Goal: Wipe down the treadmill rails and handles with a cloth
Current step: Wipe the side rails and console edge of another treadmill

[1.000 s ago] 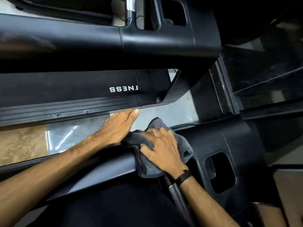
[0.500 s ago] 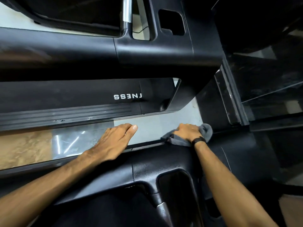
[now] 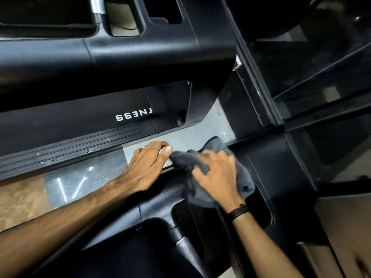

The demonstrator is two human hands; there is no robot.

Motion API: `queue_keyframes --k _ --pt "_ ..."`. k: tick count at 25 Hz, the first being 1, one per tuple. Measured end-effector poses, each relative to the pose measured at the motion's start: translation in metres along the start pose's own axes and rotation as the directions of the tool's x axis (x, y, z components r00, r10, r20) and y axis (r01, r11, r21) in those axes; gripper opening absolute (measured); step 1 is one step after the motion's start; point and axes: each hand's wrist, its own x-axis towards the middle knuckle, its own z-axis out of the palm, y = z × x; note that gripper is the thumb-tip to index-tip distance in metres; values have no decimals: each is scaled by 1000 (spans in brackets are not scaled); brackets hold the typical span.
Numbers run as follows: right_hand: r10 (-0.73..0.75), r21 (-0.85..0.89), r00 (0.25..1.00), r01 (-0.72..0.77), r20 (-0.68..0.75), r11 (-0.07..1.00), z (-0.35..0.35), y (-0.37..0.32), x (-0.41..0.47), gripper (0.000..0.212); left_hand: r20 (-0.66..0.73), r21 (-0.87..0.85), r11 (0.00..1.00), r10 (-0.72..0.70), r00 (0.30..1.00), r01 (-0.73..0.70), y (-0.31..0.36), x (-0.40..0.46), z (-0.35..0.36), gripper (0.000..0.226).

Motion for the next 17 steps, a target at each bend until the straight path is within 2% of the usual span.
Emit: queue_keyframes --k 3,6,8,10,13,15,17 --pt "220 -130 975 -221 -20 967 -12 92 29 32 13 23 1000 19 1000 -19 9 3 5 68" --pt "534 -284 844 -502 44 817 -18 150 76 32 -9 41 999 24 1000 -24 16 -3 6 70" --pt "580 -407 797 -480 167 777 -12 145 106 39 -21 50 999 19 1000 -17 18 -7 4 73" --pt "512 -433 798 -358 319 827 -1 113 120 47 4 60 998 5 1000 -5 16 -6 7 76" --pt "263 -267 850 -151 456 952 8 43 97 48 40 82 997 -21 999 17 17 2 17 81" --pt "89 -136 929 -42 359 990 4 10 64 41 55 83 996 -15 998 10 21 10 26 83" --pt "15 -61 988 -5 153 998 0 -2 20 34 73 73 997 28 997 -34 28 17 37 82"
